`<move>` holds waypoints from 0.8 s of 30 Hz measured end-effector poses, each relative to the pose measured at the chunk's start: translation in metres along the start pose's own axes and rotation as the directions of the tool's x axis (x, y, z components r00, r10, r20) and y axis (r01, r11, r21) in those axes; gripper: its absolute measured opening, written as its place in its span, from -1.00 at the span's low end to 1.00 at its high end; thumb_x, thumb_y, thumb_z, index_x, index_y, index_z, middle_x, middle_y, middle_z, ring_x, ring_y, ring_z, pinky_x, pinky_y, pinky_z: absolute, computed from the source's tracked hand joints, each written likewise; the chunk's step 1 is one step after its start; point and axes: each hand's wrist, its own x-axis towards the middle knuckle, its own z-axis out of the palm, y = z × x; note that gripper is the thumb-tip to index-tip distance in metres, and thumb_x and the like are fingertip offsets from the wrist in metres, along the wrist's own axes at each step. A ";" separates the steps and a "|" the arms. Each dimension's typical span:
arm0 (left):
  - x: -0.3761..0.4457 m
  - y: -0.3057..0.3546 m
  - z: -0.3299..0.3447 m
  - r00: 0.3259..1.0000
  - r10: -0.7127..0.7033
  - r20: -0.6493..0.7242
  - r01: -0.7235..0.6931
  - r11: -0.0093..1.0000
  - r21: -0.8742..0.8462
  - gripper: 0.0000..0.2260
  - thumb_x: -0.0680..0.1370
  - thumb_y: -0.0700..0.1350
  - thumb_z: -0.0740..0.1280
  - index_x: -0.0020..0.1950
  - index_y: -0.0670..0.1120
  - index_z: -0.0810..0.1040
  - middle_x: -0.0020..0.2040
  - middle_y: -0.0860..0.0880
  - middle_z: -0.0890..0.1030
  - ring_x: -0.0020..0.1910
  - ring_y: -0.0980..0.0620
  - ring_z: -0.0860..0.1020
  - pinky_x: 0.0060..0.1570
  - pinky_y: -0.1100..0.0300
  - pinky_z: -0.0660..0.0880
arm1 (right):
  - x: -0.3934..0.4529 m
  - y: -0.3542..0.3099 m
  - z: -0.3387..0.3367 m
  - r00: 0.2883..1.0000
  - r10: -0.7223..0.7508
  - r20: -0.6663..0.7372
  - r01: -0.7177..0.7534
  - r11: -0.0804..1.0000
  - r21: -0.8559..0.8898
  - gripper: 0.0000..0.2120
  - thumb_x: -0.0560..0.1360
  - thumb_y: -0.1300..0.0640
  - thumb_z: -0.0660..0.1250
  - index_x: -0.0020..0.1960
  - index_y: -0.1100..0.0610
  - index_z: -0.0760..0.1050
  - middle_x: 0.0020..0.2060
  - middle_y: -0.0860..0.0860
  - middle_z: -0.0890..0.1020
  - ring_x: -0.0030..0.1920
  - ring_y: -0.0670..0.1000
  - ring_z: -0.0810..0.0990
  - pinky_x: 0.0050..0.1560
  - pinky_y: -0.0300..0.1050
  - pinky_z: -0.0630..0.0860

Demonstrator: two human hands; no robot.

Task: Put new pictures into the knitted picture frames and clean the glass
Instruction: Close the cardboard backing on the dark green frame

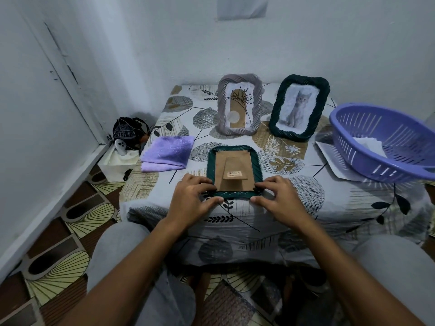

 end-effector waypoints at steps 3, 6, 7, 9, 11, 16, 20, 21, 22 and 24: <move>0.001 -0.003 0.001 0.999 0.038 0.000 -0.038 0.999 0.026 -0.56 0.37 0.27 0.34 -0.06 -0.06 0.71 -0.06 0.02 0.66 -0.07 0.00 0.50 -0.10 0.06 0.50 | 0.000 -0.001 0.000 1.000 0.005 0.000 -0.005 1.000 -0.004 -0.53 0.40 -0.09 0.45 0.27 0.02 0.54 0.05 -0.07 0.46 0.15 -0.05 0.34 0.16 0.00 0.35; 0.001 -0.003 0.002 1.000 0.030 0.005 -0.030 0.999 0.009 -0.56 0.37 0.27 0.34 -0.06 -0.06 0.71 -0.06 0.03 0.65 -0.07 0.01 0.50 -0.10 0.07 0.50 | 0.001 -0.001 -0.001 1.000 0.004 0.000 -0.004 1.000 -0.004 -0.53 0.40 -0.09 0.45 0.26 0.02 0.54 0.05 -0.07 0.46 0.14 -0.05 0.34 0.14 -0.02 0.35; 0.001 -0.003 0.001 1.000 0.022 0.001 -0.022 1.000 -0.002 -0.56 0.37 0.27 0.34 -0.06 -0.06 0.71 -0.06 0.03 0.65 -0.07 0.01 0.50 -0.10 0.08 0.50 | 0.001 -0.001 -0.001 1.000 0.004 0.000 -0.004 1.000 -0.007 -0.53 0.40 -0.09 0.45 0.26 0.03 0.54 0.05 -0.06 0.47 0.14 -0.04 0.35 0.13 -0.03 0.35; 0.000 -0.002 0.001 1.000 0.012 -0.013 -0.012 1.000 -0.028 -0.56 0.36 0.27 0.34 -0.07 -0.07 0.71 -0.06 0.04 0.66 -0.07 0.01 0.50 -0.10 0.08 0.50 | 0.001 -0.001 0.000 1.000 0.005 0.002 -0.005 1.000 -0.008 -0.53 0.39 -0.09 0.45 0.26 0.03 0.54 0.06 -0.04 0.48 0.15 -0.04 0.35 0.12 -0.03 0.35; -0.001 -0.002 0.002 1.000 0.009 -0.024 -0.010 0.999 -0.047 -0.56 0.36 0.27 0.35 -0.07 -0.07 0.71 -0.06 0.04 0.66 -0.07 0.03 0.50 -0.09 0.08 0.49 | 0.001 -0.001 0.000 1.000 0.010 0.003 -0.010 1.000 -0.005 -0.53 0.39 -0.08 0.46 0.26 0.03 0.54 0.06 -0.04 0.48 0.15 -0.04 0.34 0.12 -0.04 0.35; -0.002 -0.003 0.004 0.998 0.031 -0.053 -0.034 0.998 -0.049 -0.58 0.38 0.25 0.37 -0.03 -0.08 0.70 -0.05 0.02 0.67 -0.07 -0.01 0.53 -0.08 0.04 0.51 | -0.001 -0.002 -0.001 1.000 0.018 -0.001 -0.018 1.000 0.009 -0.54 0.39 -0.07 0.46 0.25 0.03 0.55 0.04 -0.06 0.47 0.14 -0.05 0.34 0.12 -0.04 0.34; -0.003 -0.006 0.008 0.995 0.080 -0.052 -0.079 0.997 0.006 -0.61 0.42 0.22 0.36 -0.04 -0.07 0.70 -0.05 0.02 0.66 -0.08 -0.02 0.52 -0.11 0.02 0.51 | -0.002 -0.003 -0.001 1.000 0.027 -0.001 -0.027 1.000 0.011 -0.54 0.40 -0.07 0.46 0.26 0.02 0.54 0.04 -0.07 0.46 0.13 -0.06 0.33 0.08 -0.08 0.31; -0.003 -0.006 0.008 0.995 0.084 -0.053 -0.083 0.996 0.016 -0.61 0.42 0.22 0.36 -0.04 -0.07 0.70 -0.05 0.03 0.66 -0.08 -0.02 0.52 -0.12 0.02 0.51 | -0.002 -0.003 -0.001 1.000 0.028 0.000 -0.028 1.000 0.010 -0.54 0.40 -0.07 0.46 0.26 0.03 0.54 0.04 -0.07 0.46 0.13 -0.06 0.33 0.08 -0.08 0.31; -0.003 -0.006 0.008 0.994 0.089 -0.058 -0.088 0.996 0.023 -0.61 0.42 0.22 0.36 -0.05 -0.08 0.70 -0.06 0.02 0.66 -0.09 -0.01 0.52 -0.13 0.03 0.51 | -0.002 -0.003 -0.001 1.000 0.028 0.002 -0.028 1.000 0.010 -0.54 0.40 -0.07 0.45 0.26 0.03 0.54 0.04 -0.07 0.46 0.13 -0.05 0.33 0.08 -0.09 0.31; -0.002 -0.005 0.007 0.993 0.096 -0.064 -0.094 0.995 0.027 -0.60 0.41 0.23 0.36 -0.05 -0.09 0.70 -0.07 0.02 0.67 -0.09 -0.01 0.52 -0.13 0.02 0.52 | -0.002 -0.004 -0.001 0.999 0.032 0.008 -0.032 0.999 0.014 -0.54 0.41 -0.07 0.45 0.27 0.03 0.54 0.06 -0.06 0.47 0.14 -0.05 0.33 0.06 -0.10 0.30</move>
